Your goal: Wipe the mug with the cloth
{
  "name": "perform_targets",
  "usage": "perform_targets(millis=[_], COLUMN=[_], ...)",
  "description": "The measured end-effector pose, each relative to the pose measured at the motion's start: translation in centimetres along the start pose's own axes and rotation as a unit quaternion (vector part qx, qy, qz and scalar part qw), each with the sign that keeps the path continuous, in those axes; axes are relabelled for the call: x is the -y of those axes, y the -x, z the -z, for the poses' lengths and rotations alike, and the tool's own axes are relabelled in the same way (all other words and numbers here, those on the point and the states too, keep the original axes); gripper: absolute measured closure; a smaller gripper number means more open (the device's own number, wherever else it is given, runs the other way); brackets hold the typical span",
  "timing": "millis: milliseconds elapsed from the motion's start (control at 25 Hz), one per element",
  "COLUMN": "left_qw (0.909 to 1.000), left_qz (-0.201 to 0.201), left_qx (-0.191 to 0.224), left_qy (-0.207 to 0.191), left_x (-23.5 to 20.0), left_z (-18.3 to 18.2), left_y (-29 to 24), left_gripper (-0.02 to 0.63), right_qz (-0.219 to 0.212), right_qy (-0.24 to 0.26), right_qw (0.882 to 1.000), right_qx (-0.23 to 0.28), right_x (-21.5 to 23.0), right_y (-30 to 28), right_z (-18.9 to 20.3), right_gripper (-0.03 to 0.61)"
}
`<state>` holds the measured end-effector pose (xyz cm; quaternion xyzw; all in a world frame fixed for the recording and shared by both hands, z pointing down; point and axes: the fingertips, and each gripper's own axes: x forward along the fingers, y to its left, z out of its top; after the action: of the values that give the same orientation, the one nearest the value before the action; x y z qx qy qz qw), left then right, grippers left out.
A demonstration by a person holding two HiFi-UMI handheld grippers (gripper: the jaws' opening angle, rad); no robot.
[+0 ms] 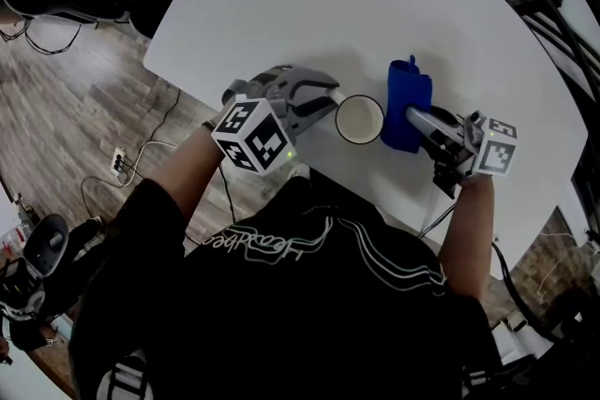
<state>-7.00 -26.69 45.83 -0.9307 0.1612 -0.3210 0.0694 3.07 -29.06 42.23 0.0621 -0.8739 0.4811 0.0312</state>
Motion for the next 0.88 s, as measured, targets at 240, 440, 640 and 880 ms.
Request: perform_targets(millis=[240,440,640,880], left_qw=[0.9998,0.9994,0.999,0.999], left_qz=[0.005,0.011,0.018,0.031], left_qx=[0.0,0.002,0.001,0.006], left_qy=[-0.019,-0.033,-0.042,-0.032], left_x=[-0.6,-1.0,-1.6,-1.5], left_z=[0.0,0.0,-0.6,-1.2], left_y=[-0.6,-1.1,-1.9,-2.7], left_gripper=[0.54,0.54,0.541,0.541], right_qz=[-0.056,-0.091,-0.117,-0.125], right_qy=[-0.005,-0.001,-0.007,-0.022], right_qw=[0.998,0.995,0.991,0.989], right_qx=[-0.014,-0.034,-0.061,-0.081], right_x=[-1.1,-1.9,-2.1,-1.3], right_y=[-0.7,-1.5,-1.7,-1.8], right_z=[-0.4,-0.1,0.3,1.0], right_gripper=[0.531,0.531,0.531,0.531])
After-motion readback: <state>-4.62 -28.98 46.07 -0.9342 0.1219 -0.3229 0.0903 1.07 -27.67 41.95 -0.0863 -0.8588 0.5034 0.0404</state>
